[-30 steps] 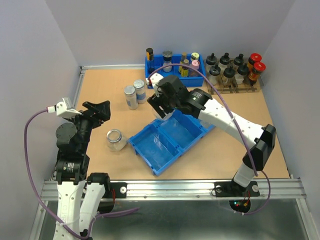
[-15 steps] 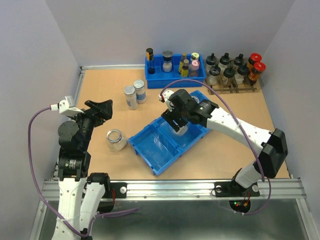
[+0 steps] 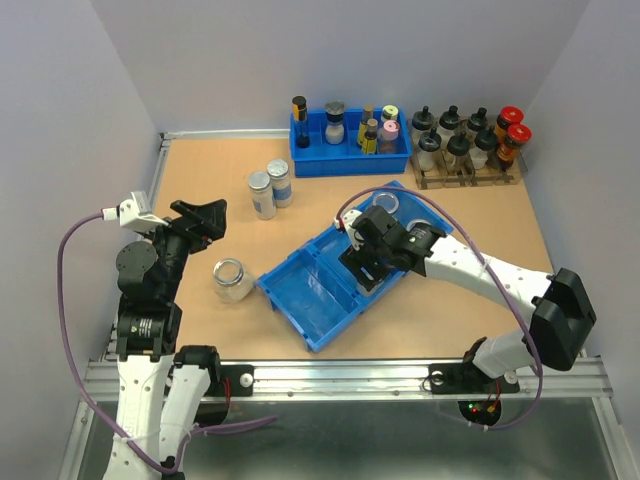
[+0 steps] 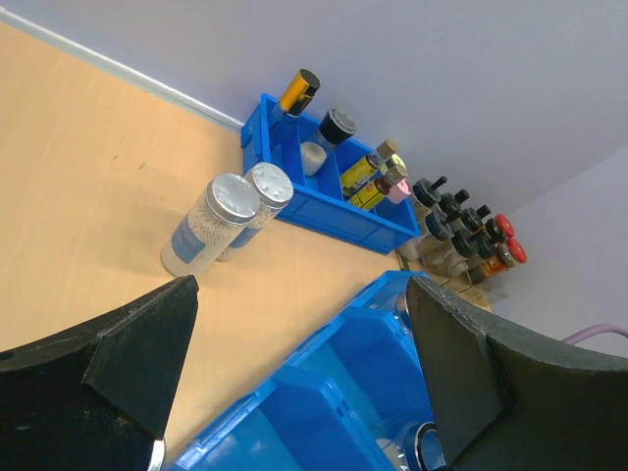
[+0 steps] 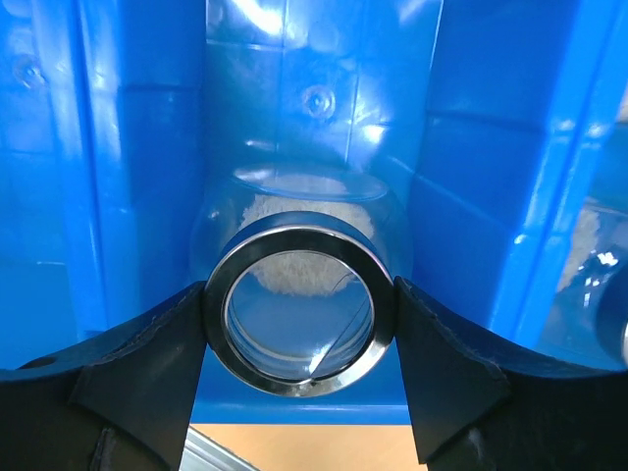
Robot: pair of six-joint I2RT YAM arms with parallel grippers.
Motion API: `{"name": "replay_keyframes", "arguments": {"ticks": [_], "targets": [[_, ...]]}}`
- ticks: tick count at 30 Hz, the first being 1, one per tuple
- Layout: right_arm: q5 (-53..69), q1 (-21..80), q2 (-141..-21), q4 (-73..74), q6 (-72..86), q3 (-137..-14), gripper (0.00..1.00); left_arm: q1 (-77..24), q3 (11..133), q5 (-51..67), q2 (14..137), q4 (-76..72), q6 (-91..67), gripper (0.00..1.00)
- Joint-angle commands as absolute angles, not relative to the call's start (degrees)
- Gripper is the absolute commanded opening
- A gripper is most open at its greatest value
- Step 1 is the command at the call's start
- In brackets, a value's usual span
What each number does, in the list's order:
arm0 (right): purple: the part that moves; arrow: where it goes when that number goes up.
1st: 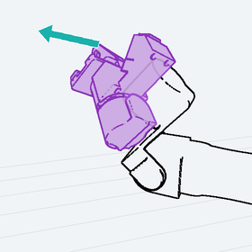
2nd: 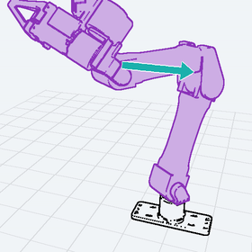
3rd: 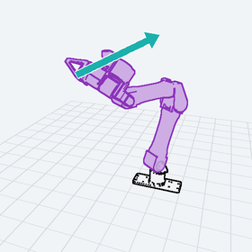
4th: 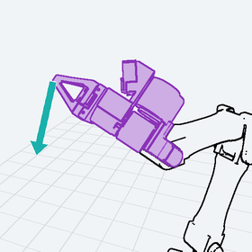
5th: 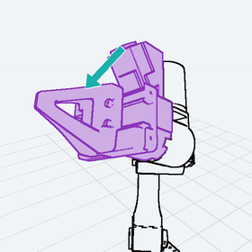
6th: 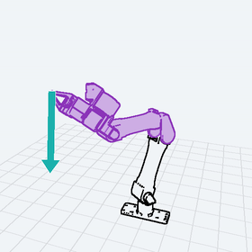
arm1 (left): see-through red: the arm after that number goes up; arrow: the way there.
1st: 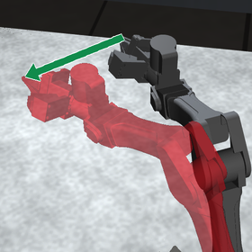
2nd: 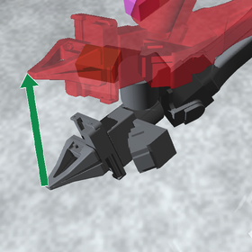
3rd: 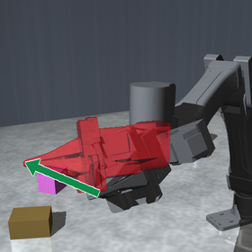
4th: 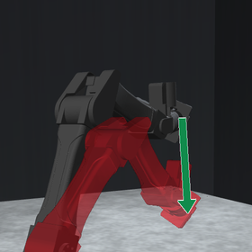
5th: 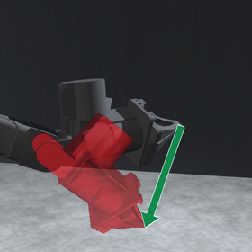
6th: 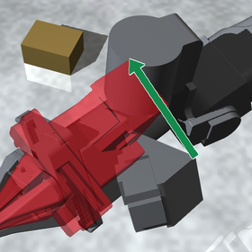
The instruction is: Organize the condiment bottles
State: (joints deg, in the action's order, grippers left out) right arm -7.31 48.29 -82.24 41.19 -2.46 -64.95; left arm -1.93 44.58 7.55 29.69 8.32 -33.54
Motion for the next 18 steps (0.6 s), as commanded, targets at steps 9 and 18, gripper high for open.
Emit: {"name": "replay_keyframes", "arguments": {"ticks": [9,18], "targets": [[-8.61,47.46,-82.70,37.53,-1.23,-62.58,0.28,-2.29,43.59,8.61,28.92,4.75,-33.93,0.99],[-10.19,47.37,-84.81,40.78,-0.18,-68.82,1.00,-2.29,44.21,8.44,28.83,5.18,-33.84,0.99]]}}
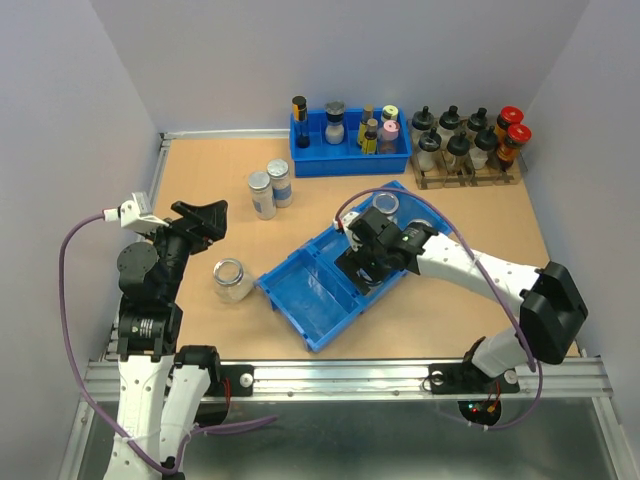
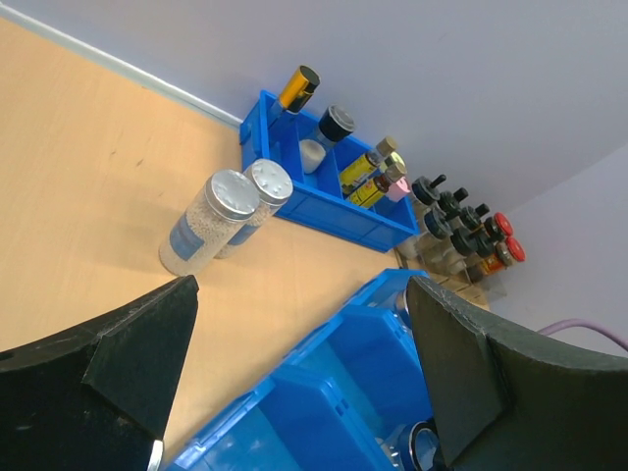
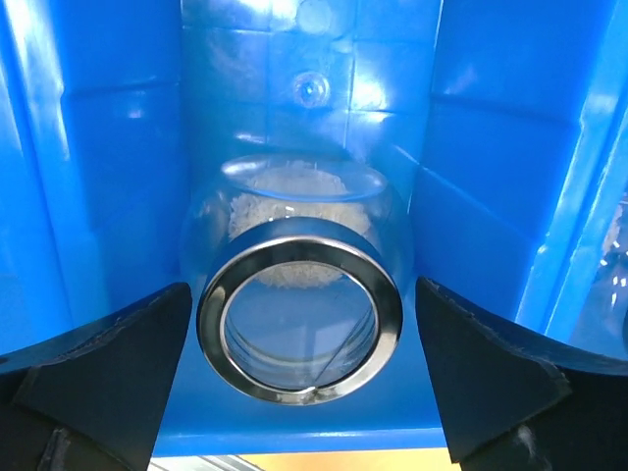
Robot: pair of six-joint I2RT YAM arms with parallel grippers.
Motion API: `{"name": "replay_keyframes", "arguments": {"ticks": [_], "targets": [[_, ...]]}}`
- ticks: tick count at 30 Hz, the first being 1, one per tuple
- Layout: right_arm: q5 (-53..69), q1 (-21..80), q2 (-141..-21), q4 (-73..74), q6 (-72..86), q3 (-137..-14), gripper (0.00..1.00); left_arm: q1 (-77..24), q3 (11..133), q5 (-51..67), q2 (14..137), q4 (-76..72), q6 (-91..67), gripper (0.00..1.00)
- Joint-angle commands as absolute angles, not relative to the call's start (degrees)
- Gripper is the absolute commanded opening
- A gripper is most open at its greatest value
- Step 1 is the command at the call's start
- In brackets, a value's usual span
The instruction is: Organize the condiment bottles
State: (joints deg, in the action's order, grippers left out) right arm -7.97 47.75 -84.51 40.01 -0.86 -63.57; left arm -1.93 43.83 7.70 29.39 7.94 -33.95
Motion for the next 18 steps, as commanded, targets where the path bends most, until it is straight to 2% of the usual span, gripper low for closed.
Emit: {"name": "replay_keyframes", "arguments": {"ticks": [1,7,10,16,18], "targets": [[-11.41,47.46,-84.64,41.13,-0.35,-71.17,1.00,-2.29,44.38,8.26,28.92,5.36,-33.75,0.99],[-19.60,47.46,-87.27,43.15,-0.79,-82.42,1.00,-2.29,45.70,7.38,28.92,6.33,-33.57,0.99],[-13.84,47.46,-90.33,43.15,-1.05,-93.56,1.00,-2.29,46.49,6.59,29.00,6.50,-33.57,0.99],[-0.72,49.30,-101.76,43.95,-0.09,-106.07,1.00,-2.29,49.13,0.71,28.92,9.40,-34.10,0.99],[-0.35,52.11,-106.58,43.77,1.39,-110.54,1.00,-2.29,50.18,-3.13,28.13,10.89,-34.62,0.99]]}}
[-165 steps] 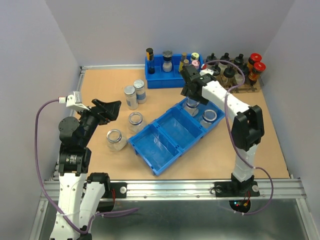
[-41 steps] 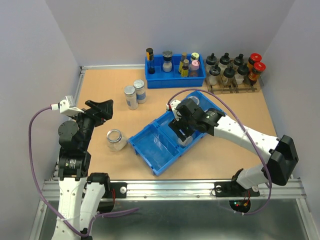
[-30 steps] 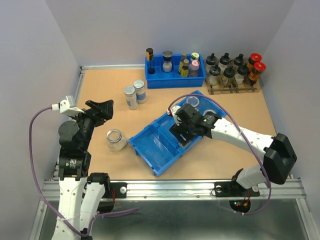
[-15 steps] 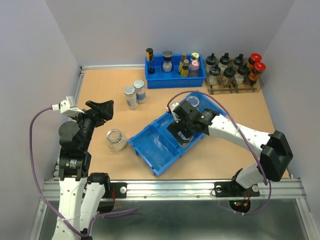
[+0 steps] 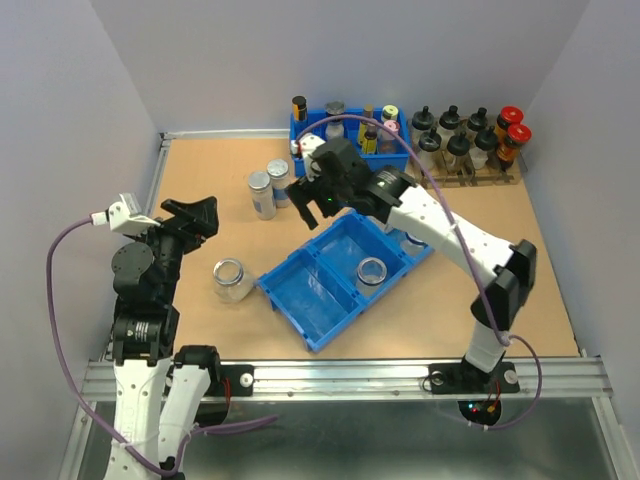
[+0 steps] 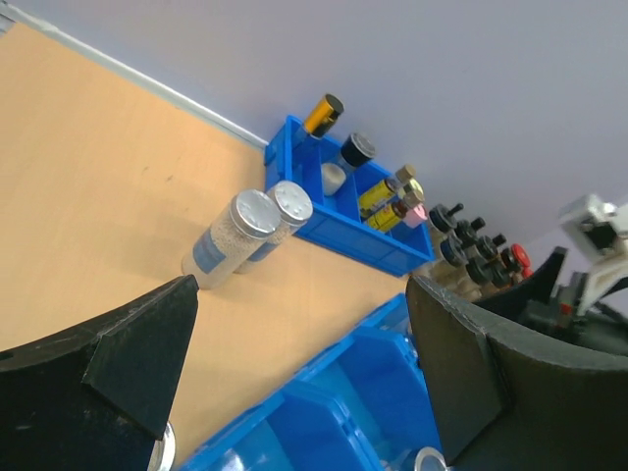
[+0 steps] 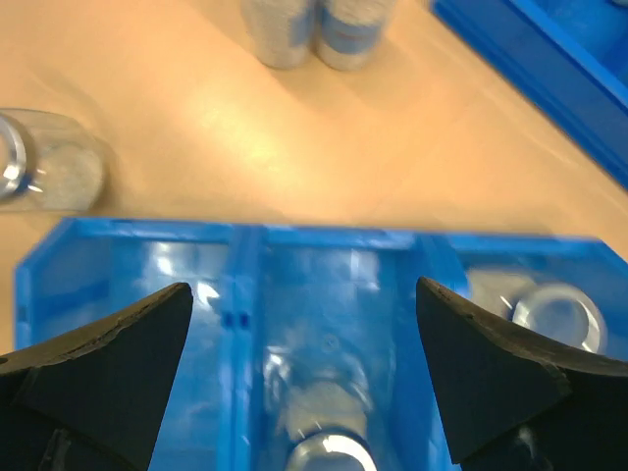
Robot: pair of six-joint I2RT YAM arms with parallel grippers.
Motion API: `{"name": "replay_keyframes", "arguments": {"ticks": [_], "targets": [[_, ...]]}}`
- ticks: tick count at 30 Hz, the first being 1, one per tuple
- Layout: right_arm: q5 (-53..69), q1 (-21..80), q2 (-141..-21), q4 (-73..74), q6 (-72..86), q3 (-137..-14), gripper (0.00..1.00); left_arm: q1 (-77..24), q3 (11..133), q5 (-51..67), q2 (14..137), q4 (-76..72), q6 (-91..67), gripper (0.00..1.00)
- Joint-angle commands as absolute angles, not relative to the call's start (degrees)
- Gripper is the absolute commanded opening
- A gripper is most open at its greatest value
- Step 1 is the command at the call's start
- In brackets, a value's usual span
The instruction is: Organize the condiment bottles
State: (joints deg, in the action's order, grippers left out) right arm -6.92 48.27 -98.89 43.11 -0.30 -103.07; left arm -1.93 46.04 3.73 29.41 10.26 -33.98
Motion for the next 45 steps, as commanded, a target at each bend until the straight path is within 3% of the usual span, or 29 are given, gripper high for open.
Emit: {"name": "replay_keyframes", "arguments": {"ticks": [1,15,25,36,42,43,45], "targets": [[-0.26,53.08,-108.35,43.77,1.15,-112.22,1.00,-2.29,50.62,-4.56,27.78,11.51,-34.89,0.99],[5.01,64.15,-124.44,37.44,2.37,-126.64,1.00,-2.20,59.76,-31.28,20.92,26.71,-41.39,0.99],[-1.13,66.71,-134.90,37.18,6.33,-136.05,1.00,-2.29,59.94,-31.99,18.90,28.39,-41.31,0.99],[-1.93,67.24,-139.30,35.95,6.68,-136.50,1.00,-2.20,59.50,-32.17,17.84,28.74,-39.99,0.99],[-4.30,67.24,-138.61,35.60,5.19,-135.27,0.78,-2.29,58.62,-31.38,17.84,28.04,-39.81,0.99],[-4.39,67.15,-138.26,35.51,4.58,-134.57,0.64,-2.29,58.19,-31.12,17.84,27.69,-39.90,0.99],[-4.83,67.15,-137.38,35.51,3.43,-133.08,0.45,-2.29,57.66,-30.67,17.93,27.25,-39.99,0.99]]}}
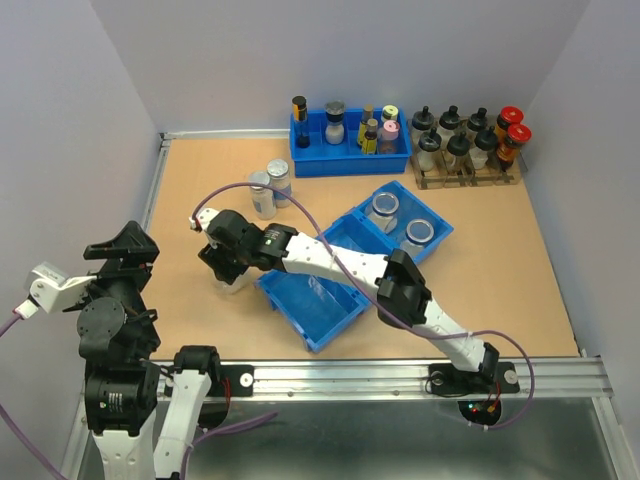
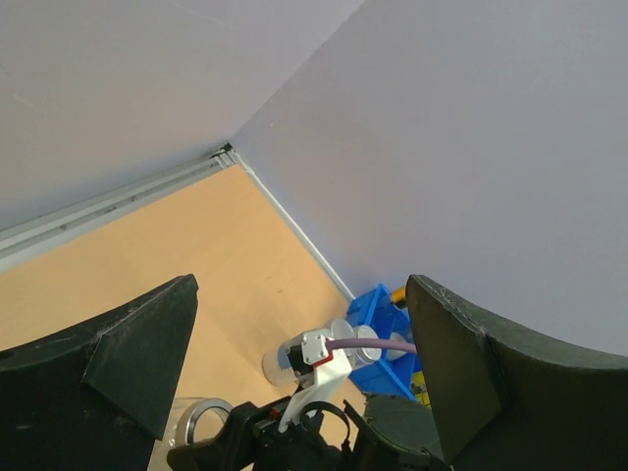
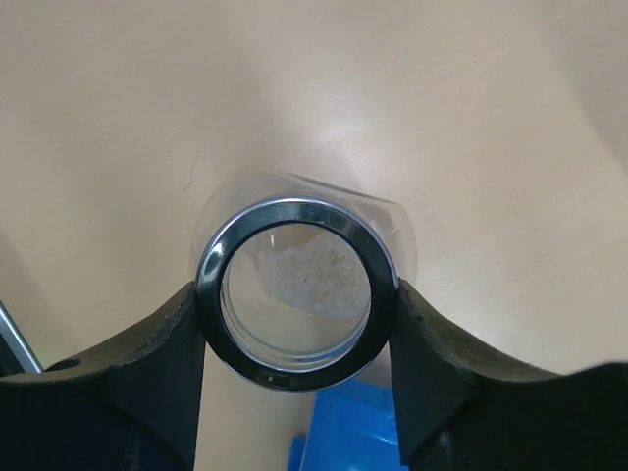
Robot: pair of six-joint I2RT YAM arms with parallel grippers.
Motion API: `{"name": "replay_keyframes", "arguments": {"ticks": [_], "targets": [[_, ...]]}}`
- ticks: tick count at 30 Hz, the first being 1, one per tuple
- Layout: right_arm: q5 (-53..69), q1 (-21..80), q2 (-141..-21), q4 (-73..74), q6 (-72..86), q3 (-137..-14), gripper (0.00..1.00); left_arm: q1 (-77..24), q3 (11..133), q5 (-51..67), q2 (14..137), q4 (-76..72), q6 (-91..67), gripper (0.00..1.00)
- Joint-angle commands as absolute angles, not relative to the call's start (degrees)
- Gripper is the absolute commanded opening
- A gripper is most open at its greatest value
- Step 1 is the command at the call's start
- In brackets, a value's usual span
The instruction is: Organize the condiment bottles
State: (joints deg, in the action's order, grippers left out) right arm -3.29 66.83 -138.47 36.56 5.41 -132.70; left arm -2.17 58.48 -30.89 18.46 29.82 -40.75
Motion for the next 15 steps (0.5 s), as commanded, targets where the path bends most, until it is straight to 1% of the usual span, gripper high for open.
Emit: {"name": "replay_keyframes", "arguments": {"ticks": [1,2,3,5,6,7,15], "targets": [[-5.18,67.24,-137.03,35.42,2.99,-132.63,0.39,-2.20,57.57,-30.59,17.93,27.16,-40.08,0.99],[-5.62,67.24,-136.67,35.33,2.55,-132.28,0.32,-2.28,57.48,-30.41,17.93,27.07,-40.08,0.99],[-6.32,67.06,-136.23,35.33,1.68,-131.67,0.21,-2.20,57.13,-30.24,17.84,26.81,-40.17,0.99],[-6.68,66.54,-134.83,34.98,1.06,-130.52,0.10,-2.29,56.78,-29.97,17.84,26.63,-40.25,0.99],[-6.77,66.19,-134.48,34.98,0.71,-130.34,0.03,-2.29,56.43,-29.88,17.93,26.37,-40.34,0.99],[-6.77,65.83,-134.12,34.89,0.62,-130.25,0.00,-2.29,56.25,-29.62,17.93,26.19,-40.43,0.99],[-7.38,62.58,-129.20,34.63,-1.67,-129.64,0.00,-2.29,54.85,-28.57,18.54,24.79,-40.52,0.99]]}}
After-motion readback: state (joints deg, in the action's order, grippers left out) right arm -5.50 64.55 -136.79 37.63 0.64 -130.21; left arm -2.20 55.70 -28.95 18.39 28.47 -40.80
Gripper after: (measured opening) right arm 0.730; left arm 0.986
